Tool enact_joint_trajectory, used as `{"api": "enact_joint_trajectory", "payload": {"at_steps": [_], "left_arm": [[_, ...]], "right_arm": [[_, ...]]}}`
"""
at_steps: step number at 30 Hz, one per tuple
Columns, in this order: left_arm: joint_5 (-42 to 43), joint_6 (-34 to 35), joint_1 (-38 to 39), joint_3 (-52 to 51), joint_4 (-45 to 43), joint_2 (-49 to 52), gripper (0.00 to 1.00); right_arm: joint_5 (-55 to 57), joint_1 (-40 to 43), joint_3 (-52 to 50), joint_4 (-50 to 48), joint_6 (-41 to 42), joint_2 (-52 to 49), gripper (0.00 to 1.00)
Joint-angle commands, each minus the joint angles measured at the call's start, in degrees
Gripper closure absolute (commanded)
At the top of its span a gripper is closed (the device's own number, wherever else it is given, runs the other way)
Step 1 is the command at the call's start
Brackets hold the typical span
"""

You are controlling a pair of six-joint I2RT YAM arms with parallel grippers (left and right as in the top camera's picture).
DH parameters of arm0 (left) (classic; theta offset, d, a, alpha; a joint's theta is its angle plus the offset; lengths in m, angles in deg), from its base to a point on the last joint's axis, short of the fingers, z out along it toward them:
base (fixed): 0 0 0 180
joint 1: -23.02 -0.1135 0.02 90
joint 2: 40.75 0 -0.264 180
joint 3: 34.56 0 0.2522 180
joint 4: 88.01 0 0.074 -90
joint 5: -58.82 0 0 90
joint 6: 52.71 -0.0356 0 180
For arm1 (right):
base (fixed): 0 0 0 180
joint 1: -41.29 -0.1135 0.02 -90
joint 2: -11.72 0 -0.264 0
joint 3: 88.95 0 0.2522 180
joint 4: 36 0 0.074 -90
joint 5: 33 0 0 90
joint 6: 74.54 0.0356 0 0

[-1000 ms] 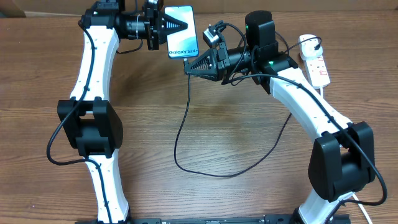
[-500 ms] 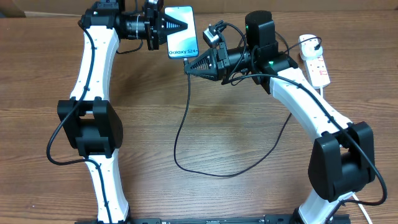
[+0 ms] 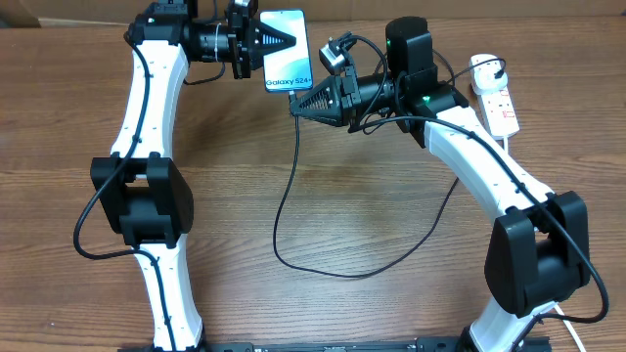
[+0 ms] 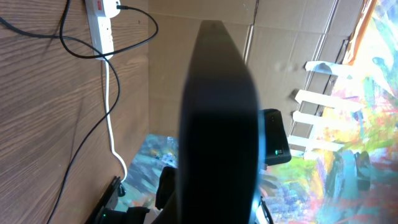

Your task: Plug charger to phone and switch on socket

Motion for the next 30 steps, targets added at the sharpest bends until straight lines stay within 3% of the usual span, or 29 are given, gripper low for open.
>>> {"api": "enact_joint_trajectory", "payload": {"at_steps": [1,30], "left_arm": [[3.23,0.09,0.55,1.2,-0.09,-0.79,0.96],[3.26,-0.04,0.74,1.2,-0.11,-0.79,0.96]], "right_arm": [[0.07,0.15,0.48,-0.42,0.28,0.24,0.96],[-0.11,-0.02,0.48,-1.66,2.58,0.24,0.96]]}}
